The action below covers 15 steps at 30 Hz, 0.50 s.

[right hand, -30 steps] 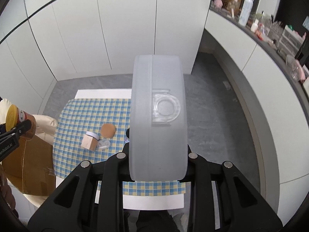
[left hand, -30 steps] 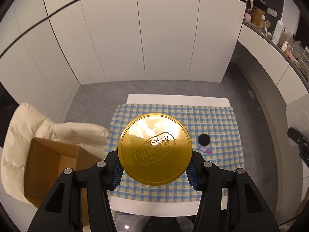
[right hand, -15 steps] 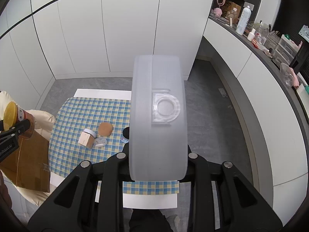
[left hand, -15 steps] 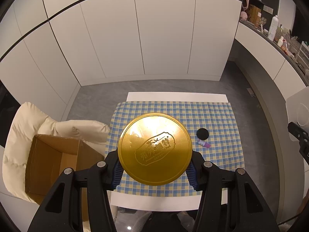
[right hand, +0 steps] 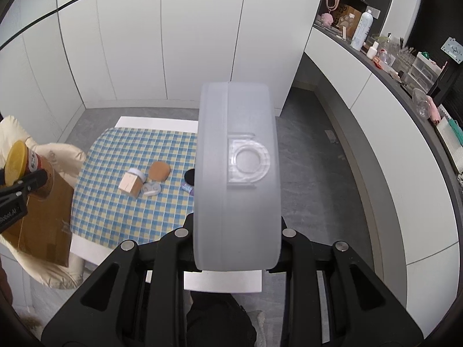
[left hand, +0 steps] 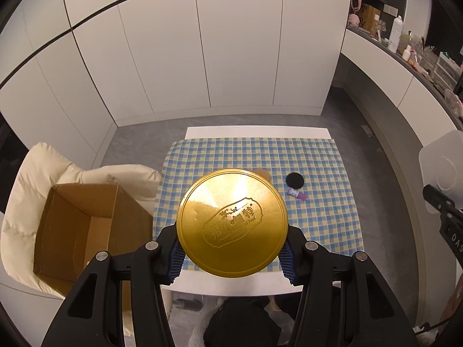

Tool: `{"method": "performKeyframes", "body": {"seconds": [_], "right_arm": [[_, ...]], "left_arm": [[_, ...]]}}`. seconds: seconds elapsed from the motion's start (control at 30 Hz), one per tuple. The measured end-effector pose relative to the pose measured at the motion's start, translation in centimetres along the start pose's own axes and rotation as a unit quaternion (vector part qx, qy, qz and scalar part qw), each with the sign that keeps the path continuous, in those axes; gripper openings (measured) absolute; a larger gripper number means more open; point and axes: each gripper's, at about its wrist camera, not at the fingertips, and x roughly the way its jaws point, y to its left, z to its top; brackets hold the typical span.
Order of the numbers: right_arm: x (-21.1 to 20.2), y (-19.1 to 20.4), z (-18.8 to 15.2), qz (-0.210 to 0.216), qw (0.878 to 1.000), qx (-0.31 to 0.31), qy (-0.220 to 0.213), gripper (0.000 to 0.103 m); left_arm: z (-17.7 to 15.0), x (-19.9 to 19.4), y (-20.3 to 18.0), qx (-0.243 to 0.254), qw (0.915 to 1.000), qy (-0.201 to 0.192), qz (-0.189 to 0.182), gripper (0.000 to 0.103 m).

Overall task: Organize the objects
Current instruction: 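Lift the clear container with the right gripper while the left carries the yellow-lidded jar toward the box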

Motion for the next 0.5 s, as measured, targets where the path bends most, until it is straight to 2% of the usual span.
{"method": "performKeyframes", "body": {"seconds": [0.17, 0.5], "right_arm": [[-1.1, 0.7, -2.4, -0.003, 1.000, -0.004, 0.000, 0.028], [-2.3, 1.0, -7.3, 0.025, 0.999, 0.010, 0.019, 0.028]], "left_arm": [[-2.1, -1.4, 0.3, -0.001, 1.0000, -0.007, -0.004, 0.054], [-6.6, -3.5, 1.1, -0.006, 0.9999, -0.009, -0.001, 0.054]]}}
